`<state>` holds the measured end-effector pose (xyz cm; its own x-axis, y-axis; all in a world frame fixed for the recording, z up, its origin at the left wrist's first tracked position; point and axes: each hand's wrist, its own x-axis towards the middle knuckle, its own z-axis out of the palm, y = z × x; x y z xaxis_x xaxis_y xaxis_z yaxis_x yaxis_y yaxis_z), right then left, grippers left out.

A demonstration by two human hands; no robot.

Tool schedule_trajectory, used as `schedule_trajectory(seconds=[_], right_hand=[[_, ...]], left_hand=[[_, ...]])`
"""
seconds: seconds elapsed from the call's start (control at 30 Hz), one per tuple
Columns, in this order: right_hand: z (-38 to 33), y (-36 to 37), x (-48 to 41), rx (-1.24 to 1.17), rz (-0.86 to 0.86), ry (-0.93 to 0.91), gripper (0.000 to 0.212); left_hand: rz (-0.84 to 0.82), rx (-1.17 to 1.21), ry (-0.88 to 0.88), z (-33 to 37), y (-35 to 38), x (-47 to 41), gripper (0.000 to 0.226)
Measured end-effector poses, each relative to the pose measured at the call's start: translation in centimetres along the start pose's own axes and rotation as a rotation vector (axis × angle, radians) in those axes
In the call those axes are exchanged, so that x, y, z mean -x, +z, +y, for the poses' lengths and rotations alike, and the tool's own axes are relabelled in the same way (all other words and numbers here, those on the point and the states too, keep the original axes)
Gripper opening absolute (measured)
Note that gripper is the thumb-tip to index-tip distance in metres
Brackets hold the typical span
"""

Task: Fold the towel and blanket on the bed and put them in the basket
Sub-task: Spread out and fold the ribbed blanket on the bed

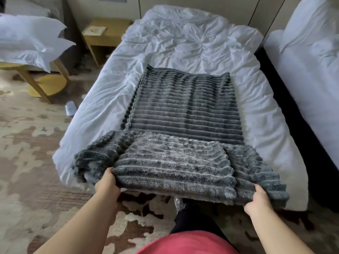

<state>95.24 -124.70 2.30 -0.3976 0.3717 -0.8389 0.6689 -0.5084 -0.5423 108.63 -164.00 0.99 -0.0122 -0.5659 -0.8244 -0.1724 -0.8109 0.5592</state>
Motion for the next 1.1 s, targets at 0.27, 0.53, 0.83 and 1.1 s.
schedule_trajectory(seconds=[0.27,0.53,0.83,1.1], right_hand=[[4.2,-6.1,0.3,0.137,-0.042,0.034,0.017],[0.5,-1.4,2.4,-0.008,-0.050,-0.013,0.032],[-6.4,9.9,1.1,-0.149,-0.129,-0.149,0.028],[-10.4,23.1,-9.0,0.119,0.015,-0.278,0.019]], left_hand=[[-0.049,0.011,-0.058,-2.9,-7.2,0.6,0.045],[-0.129,0.067,0.011,0.8,-2.4,1.2,0.033],[-0.121,0.020,0.140,7.2,9.5,1.0,0.046],[-0.284,-0.345,0.423,10.2,22.1,-5.6,0.034]])
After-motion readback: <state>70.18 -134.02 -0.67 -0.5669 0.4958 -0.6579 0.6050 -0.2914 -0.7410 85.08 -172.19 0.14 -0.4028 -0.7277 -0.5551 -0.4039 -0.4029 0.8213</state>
